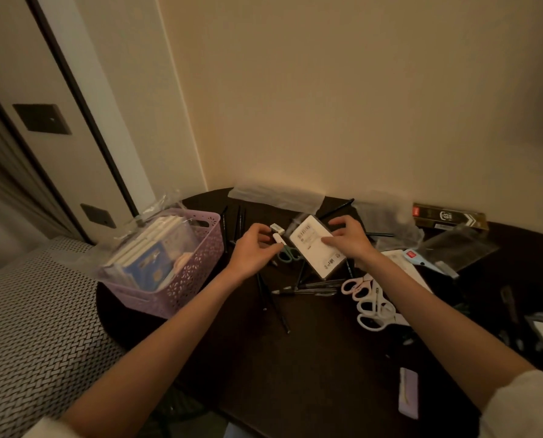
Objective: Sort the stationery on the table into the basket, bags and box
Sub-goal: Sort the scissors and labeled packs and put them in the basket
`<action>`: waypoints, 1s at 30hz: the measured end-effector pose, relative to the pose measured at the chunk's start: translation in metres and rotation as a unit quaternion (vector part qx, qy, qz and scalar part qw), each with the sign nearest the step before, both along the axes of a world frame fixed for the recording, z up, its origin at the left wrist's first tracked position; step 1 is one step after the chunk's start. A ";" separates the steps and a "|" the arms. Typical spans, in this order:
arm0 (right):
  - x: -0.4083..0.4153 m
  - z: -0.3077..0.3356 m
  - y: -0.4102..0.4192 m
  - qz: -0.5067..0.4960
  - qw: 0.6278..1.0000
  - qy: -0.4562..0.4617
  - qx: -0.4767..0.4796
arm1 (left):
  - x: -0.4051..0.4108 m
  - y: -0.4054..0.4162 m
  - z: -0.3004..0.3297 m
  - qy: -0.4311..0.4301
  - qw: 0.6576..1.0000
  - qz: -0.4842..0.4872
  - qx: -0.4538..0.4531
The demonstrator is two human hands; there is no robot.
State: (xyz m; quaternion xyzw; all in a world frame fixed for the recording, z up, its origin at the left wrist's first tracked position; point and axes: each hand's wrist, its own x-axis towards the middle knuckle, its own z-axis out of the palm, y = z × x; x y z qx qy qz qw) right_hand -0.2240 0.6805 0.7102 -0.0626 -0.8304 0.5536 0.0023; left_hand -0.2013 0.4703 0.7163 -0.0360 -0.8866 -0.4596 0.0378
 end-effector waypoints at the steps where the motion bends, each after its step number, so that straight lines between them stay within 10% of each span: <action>1: 0.004 0.005 -0.001 0.014 1.000 -0.003 -0.022 | 0.002 0.000 0.003 -0.009 1.000 0.001 0.020; 8: 0.025 0.023 -0.022 0.132 0.984 -0.031 -0.112 | 0.013 -0.014 0.012 -0.021 0.963 0.052 0.264; 16: 0.024 0.020 -0.060 0.236 0.970 0.014 -0.060 | 0.022 -0.046 0.022 0.032 0.962 0.130 0.236; 20: 0.001 0.002 -0.065 0.149 0.972 0.112 0.140 | 0.031 -0.063 0.030 0.050 0.958 0.142 0.244; 25: -0.014 -0.013 -0.064 0.188 0.878 0.100 0.428 | 0.041 -0.076 0.036 0.080 0.962 0.125 0.231; 30: -0.014 -0.015 -0.073 0.192 0.833 0.076 0.513 | 0.047 -0.081 0.032 0.090 0.968 0.127 0.199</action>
